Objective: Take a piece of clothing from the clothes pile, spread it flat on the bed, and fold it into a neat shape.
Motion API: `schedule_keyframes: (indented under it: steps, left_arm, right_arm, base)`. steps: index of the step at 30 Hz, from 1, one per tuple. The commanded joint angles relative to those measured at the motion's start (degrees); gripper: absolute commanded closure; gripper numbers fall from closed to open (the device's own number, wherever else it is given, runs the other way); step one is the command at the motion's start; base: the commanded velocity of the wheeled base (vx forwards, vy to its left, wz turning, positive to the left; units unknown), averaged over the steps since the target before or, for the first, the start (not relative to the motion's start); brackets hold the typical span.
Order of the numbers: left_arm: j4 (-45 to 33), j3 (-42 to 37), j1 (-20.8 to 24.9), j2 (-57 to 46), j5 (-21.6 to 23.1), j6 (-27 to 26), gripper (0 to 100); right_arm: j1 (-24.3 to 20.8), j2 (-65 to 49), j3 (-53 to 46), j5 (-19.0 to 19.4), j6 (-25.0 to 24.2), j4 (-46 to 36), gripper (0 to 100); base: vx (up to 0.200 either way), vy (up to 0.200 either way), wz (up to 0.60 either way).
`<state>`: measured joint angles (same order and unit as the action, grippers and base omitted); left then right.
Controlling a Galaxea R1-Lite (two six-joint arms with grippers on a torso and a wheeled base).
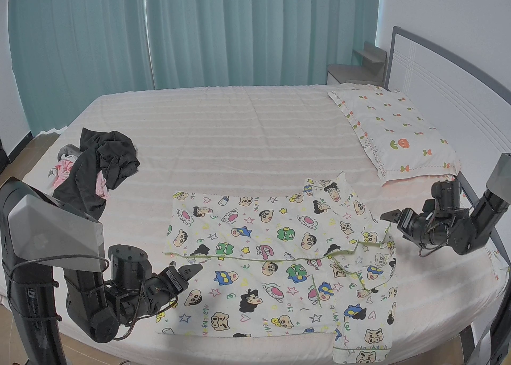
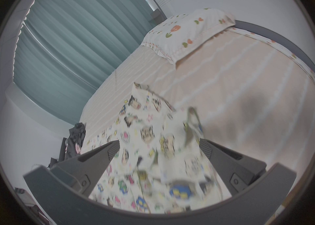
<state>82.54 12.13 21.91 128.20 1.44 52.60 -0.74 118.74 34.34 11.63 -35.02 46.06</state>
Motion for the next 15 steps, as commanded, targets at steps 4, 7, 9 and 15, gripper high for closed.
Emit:
schedule_keyframes:
  steps: [4,7,9,15]
  left_arm:
    - [3.1,-6.8,0.6,-1.2,0.0,-6.8,0]
    - [3.1,-7.7,0.6,-1.1,0.0,-9.7,0]
    - [3.1,-8.1,0.6,-0.8,0.0,-11.0,0]
    - [3.1,-7.8,0.2,2.0,-0.4,-12.3,0]
  right_arm:
    - [1.2,-4.8,-24.7,7.8,9.4,10.6,0]
    - [1.4,-0.2,-26.5,8.4,14.4,12.1,0]
    - [2.0,2.2,-27.1,8.1,17.4,15.2,0]
    - [2.4,9.8,-29.9,8.1,22.2,25.3,0]
  base:
    - [-0.200,0.000,0.00]
    - [-0.200,0.000,0.00]
    - [0.000,0.000,0.00]
    - [0.000,0.000,0.00]
